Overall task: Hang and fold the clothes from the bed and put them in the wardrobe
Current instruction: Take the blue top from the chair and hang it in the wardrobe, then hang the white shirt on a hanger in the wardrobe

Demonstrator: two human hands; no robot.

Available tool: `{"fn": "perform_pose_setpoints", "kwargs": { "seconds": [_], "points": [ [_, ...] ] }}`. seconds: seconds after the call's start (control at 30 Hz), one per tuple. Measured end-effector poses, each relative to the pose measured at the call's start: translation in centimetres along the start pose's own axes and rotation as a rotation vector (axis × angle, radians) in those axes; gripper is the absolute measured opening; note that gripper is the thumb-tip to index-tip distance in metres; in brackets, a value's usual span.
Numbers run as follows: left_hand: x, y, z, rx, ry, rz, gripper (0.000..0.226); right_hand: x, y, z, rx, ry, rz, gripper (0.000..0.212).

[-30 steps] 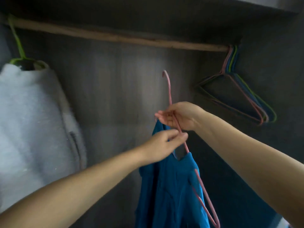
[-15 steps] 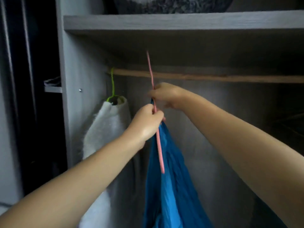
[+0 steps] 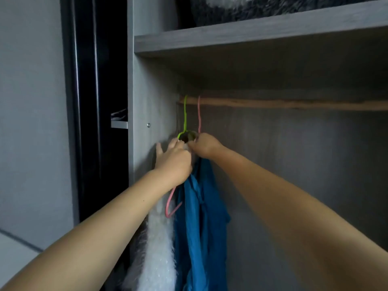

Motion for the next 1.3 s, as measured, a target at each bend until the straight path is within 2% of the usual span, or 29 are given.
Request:
{"fn": "perform_pose_setpoints", "kwargs": {
  "seconds": [0.13, 0.2, 0.3, 0.4, 0.6, 0.8, 0.9, 1.0, 1.1, 1.17, 1.3],
  "points": [
    [-0.6, -0.5, -0.4, -0.011, 0.112, -0.075, 0.063, 0.2, -0.5, -2.5, -0.001, 0.037, -0.042, 0.053],
    [-0.2, -0.6, -1.5, -0.032, 0.159, -0.147, 0.066, 1.3, -1.7, -5.1, -0.018, -0.082, -0.145, 0.057],
    [0.7, -0.8, -4.8, -0.132, 0.138, -0.267, 0.057, 3.2, -5.2, -9.7, -0.029, -0.279, -0.32, 0.059],
    [0.2, -1.7, -9.9, -0.258, -0.021, -0.289, 0.046, 4.6, -10.5, -14.5, -0.105, -0.379, -0.363, 0.057],
    [-5.2, -6.3, -23.7, -0.553, -0.225, -0.114, 0.04, 5.9, -27.2, -24.7, -0.422, -0.444, -0.287, 0.054],
    [-10.4, -19.3, -39.3, -0.964, -0.458, 0.113, 0.04, 5.9, -48.9, -31.5, -0.867, -0.335, -0.157, 0.042],
    [-10.4, -26.8, -44.9, -1.139, -0.576, 0.177, 0.037, 5.5, -59.6, -31.9, -1.023, -0.348, -0.142, 0.029],
    [-9.5, -34.9, -48.6, -1.281, -0.683, 0.248, 0.033, 4.3, -69.0, -30.8, -1.164, -0.365, -0.15, 0.027],
    [-8.3, -43.3, -50.6, -1.474, -0.726, 0.308, 0.031, 2.6, -77.1, -28.3, -1.318, -0.358, -0.213, 0.028],
    [-8.3, -46.3, -50.7, -1.546, -0.769, 0.339, 0.031, 1.9, -80.1, -27.1, -1.372, -0.378, -0.264, 0.03],
    [-6.5, -53.9, -52.4, -1.758, -0.783, 0.411, 0.033, 0.9, -88.1, -22.1, -1.599, -0.431, -0.374, 0.031]
  ]
}}
Point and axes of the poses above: each hand's wrist, its own y-axis towards the middle knuckle, its own x-axis out of the back of the hand, z = x × y, the point moved 2 cm from there along y, towards the middle knuckle
